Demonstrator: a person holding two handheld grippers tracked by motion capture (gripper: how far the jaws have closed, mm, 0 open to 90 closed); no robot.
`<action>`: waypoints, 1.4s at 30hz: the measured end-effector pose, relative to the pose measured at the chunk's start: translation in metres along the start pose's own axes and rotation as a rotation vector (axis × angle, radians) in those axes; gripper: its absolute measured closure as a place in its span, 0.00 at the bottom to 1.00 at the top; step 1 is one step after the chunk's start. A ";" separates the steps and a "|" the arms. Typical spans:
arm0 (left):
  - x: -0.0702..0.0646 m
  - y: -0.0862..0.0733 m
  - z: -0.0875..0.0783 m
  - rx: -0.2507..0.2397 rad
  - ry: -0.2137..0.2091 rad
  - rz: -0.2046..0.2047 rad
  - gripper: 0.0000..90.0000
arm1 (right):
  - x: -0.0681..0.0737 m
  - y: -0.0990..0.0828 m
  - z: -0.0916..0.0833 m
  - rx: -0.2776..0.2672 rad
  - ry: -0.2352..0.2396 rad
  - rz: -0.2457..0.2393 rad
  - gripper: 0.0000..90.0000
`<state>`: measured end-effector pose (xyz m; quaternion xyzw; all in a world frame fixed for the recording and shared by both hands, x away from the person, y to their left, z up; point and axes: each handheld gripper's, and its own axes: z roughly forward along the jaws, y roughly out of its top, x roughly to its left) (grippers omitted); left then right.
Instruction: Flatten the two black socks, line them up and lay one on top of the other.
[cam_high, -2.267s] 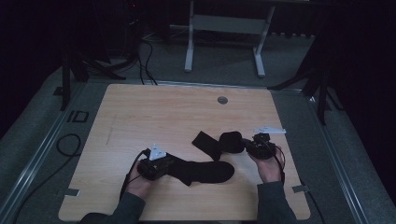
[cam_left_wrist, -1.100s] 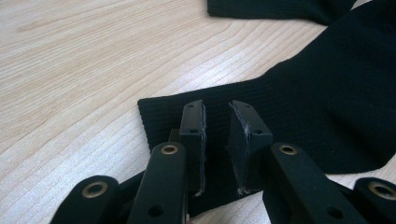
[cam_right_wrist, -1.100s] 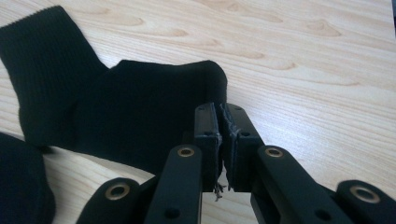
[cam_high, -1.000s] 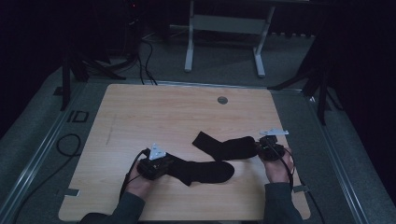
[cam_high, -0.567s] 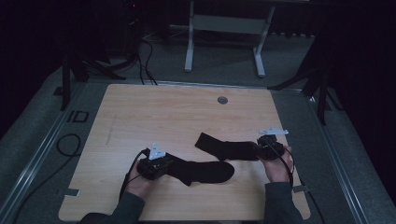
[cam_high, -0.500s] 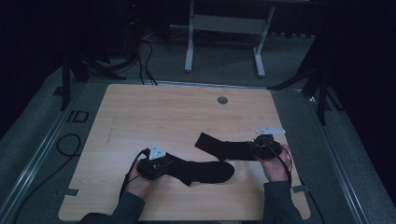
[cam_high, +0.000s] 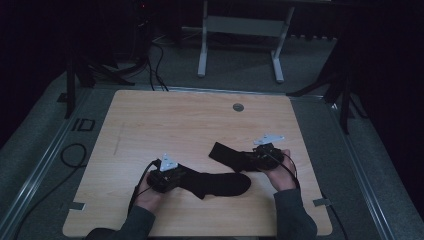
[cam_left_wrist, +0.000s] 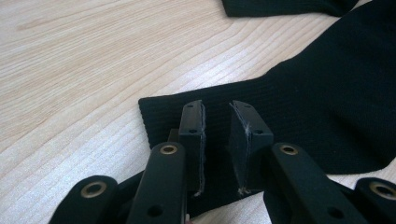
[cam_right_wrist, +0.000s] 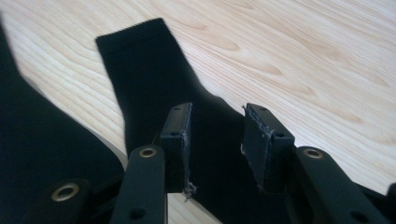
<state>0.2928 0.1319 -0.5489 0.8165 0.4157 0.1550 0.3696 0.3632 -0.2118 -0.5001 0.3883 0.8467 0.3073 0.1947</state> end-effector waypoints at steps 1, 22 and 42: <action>0.000 0.000 0.000 -0.001 0.000 -0.001 0.84 | 0.001 0.002 0.002 0.000 0.008 -0.012 0.68; 0.001 0.000 0.000 -0.004 -0.003 -0.007 0.84 | 0.025 0.033 0.058 0.097 0.095 -0.167 0.63; 0.001 0.000 -0.001 -0.004 -0.002 -0.009 0.84 | 0.021 0.036 0.088 0.157 0.196 -0.129 0.57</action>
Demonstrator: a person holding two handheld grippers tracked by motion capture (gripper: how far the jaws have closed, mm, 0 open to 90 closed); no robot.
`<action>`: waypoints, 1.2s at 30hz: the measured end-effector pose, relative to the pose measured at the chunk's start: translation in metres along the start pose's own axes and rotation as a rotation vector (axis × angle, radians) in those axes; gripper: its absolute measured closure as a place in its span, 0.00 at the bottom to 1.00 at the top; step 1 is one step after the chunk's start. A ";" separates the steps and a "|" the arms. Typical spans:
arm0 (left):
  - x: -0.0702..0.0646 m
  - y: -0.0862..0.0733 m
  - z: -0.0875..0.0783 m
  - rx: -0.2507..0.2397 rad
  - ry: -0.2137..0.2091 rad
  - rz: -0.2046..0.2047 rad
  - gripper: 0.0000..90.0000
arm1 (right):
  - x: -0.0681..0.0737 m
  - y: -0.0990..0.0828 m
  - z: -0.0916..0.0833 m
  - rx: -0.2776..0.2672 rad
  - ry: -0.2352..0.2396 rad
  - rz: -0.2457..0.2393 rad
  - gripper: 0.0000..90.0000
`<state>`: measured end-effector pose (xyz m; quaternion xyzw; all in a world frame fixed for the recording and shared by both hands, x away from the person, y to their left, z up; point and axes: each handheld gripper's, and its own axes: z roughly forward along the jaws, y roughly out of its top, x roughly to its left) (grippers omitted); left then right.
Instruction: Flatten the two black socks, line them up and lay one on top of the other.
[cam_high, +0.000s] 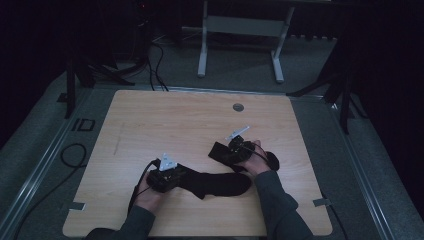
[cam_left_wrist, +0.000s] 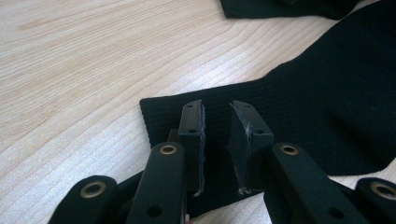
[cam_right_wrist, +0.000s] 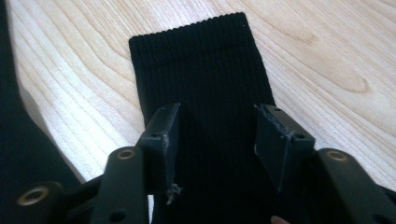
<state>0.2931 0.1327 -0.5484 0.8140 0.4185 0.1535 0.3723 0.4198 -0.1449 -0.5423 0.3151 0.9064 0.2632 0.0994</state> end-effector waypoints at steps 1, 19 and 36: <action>0.000 0.000 0.000 0.000 0.000 0.000 0.84 | 0.000 0.000 0.000 -0.002 -0.002 0.003 0.59; 0.004 0.000 -0.002 -0.009 0.007 -0.012 0.84 | 0.003 0.006 0.001 -0.005 -0.046 -0.003 0.92; 0.005 -0.001 -0.002 0.004 0.011 -0.016 0.84 | 0.033 0.039 -0.035 -0.130 -0.003 -0.091 0.92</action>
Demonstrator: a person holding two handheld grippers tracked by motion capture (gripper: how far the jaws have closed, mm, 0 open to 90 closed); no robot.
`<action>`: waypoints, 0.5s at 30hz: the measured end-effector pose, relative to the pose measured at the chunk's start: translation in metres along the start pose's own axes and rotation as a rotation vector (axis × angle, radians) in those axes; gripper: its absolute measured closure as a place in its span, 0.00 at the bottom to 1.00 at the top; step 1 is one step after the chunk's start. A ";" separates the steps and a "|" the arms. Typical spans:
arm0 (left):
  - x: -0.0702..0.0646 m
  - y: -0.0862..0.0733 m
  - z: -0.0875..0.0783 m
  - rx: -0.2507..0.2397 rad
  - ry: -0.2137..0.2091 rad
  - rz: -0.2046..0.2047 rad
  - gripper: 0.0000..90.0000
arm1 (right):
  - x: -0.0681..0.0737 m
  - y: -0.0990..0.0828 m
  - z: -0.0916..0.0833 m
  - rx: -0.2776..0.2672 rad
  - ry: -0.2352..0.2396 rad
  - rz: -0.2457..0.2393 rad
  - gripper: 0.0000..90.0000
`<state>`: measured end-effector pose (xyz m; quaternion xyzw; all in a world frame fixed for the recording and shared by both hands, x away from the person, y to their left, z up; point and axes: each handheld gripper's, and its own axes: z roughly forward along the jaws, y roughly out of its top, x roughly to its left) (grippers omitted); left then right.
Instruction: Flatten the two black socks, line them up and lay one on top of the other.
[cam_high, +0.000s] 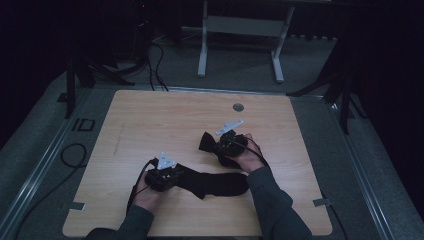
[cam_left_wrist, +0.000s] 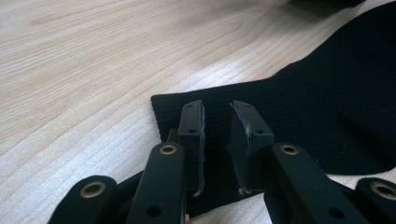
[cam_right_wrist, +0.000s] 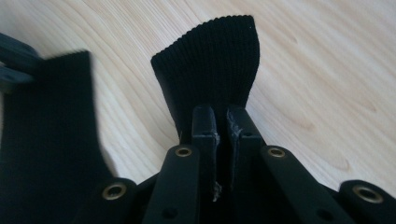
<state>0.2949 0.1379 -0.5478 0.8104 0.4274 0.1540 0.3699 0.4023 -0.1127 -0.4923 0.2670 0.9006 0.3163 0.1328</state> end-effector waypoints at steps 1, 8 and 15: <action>0.000 0.000 0.000 0.001 0.001 0.002 0.84 | 0.002 0.002 -0.002 -0.010 0.003 -0.008 0.92; 0.002 0.000 -0.001 -0.004 0.006 -0.006 0.84 | 0.016 0.017 -0.020 -0.054 0.028 -0.030 0.92; 0.002 0.000 -0.002 -0.006 0.009 -0.006 0.84 | 0.029 0.029 -0.037 -0.092 0.030 -0.046 0.92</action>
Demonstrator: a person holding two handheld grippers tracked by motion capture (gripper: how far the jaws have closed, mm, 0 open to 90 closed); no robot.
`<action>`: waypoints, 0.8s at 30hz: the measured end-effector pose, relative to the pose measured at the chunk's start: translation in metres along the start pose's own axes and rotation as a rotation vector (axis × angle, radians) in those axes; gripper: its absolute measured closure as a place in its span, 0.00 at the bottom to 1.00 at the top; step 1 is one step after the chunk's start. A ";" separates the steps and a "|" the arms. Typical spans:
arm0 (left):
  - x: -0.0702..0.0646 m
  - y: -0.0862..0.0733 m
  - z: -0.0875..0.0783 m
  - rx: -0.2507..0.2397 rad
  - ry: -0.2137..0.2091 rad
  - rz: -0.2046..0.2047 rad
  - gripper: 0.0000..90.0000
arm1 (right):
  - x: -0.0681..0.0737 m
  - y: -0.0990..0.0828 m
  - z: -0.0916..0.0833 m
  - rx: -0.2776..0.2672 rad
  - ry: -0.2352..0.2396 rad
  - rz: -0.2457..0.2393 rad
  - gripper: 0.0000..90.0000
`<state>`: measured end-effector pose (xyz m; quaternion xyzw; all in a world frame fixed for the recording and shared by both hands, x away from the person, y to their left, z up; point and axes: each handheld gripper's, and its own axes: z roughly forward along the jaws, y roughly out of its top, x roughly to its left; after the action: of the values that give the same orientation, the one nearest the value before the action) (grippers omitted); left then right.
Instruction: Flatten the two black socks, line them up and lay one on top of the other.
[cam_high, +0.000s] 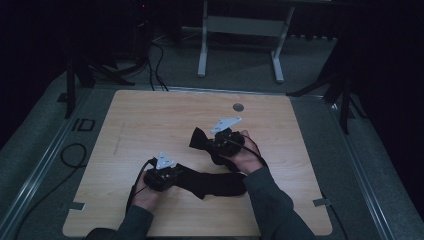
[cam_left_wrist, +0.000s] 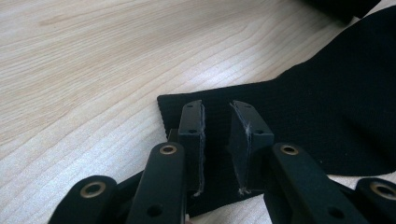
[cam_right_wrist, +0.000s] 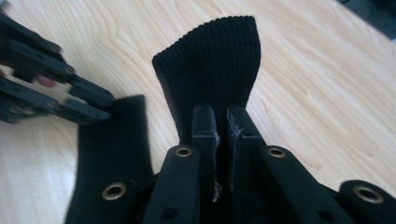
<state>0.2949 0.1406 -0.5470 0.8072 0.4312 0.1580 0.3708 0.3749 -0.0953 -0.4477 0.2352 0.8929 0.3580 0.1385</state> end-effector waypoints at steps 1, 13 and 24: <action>0.000 0.000 0.000 0.000 0.000 -0.002 0.84 | 0.004 0.005 -0.006 -0.013 -0.003 0.001 0.92; 0.001 0.000 -0.001 -0.003 0.006 -0.004 0.84 | 0.033 0.003 -0.030 -0.025 0.008 0.030 0.92; 0.007 0.000 -0.006 -0.024 0.031 -0.042 0.84 | 0.044 -0.021 0.005 0.020 0.053 0.162 0.92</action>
<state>0.2951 0.1494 -0.5434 0.7910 0.4517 0.1680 0.3770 0.3329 -0.0826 -0.4698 0.2983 0.8779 0.3652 0.0831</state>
